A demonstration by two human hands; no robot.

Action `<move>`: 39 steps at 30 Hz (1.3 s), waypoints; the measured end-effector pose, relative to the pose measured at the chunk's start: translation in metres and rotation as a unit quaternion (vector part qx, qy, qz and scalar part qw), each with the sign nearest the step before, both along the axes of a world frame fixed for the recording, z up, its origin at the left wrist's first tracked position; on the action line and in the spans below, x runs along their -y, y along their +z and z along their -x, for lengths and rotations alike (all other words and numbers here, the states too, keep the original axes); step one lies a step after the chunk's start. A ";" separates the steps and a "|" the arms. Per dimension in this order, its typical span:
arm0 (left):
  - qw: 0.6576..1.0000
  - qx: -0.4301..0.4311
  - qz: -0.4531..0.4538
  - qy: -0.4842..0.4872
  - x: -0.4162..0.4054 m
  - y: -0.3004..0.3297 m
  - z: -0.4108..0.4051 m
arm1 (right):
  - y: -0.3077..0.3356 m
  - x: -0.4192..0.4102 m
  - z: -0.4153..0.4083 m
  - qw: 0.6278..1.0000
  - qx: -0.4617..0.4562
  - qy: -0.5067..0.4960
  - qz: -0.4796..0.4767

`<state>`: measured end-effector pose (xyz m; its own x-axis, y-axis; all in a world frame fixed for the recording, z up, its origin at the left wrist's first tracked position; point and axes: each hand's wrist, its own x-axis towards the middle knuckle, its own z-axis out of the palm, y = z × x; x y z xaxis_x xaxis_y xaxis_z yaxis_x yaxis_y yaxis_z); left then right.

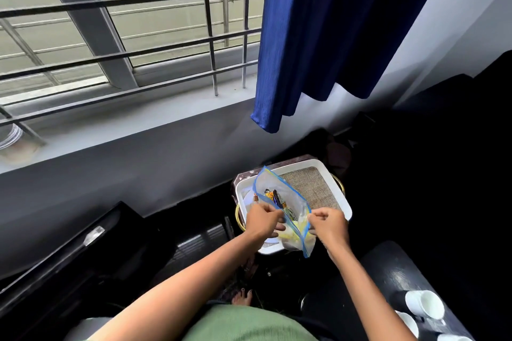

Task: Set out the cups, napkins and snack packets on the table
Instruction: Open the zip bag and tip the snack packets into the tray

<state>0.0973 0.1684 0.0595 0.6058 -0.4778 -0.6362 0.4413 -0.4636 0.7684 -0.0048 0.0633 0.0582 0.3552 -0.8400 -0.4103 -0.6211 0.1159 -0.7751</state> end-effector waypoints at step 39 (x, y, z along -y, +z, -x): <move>0.999 0.000 -0.014 0.043 -0.026 -0.047 -0.038 | 0.024 -0.007 -0.033 0.967 -0.048 0.227 0.106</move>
<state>0.1350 0.1945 0.0121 0.6440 -0.4065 -0.6481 0.4802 -0.4447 0.7560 0.0282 0.0699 0.0818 0.6751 -0.6756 -0.2962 -0.6418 -0.3398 -0.6875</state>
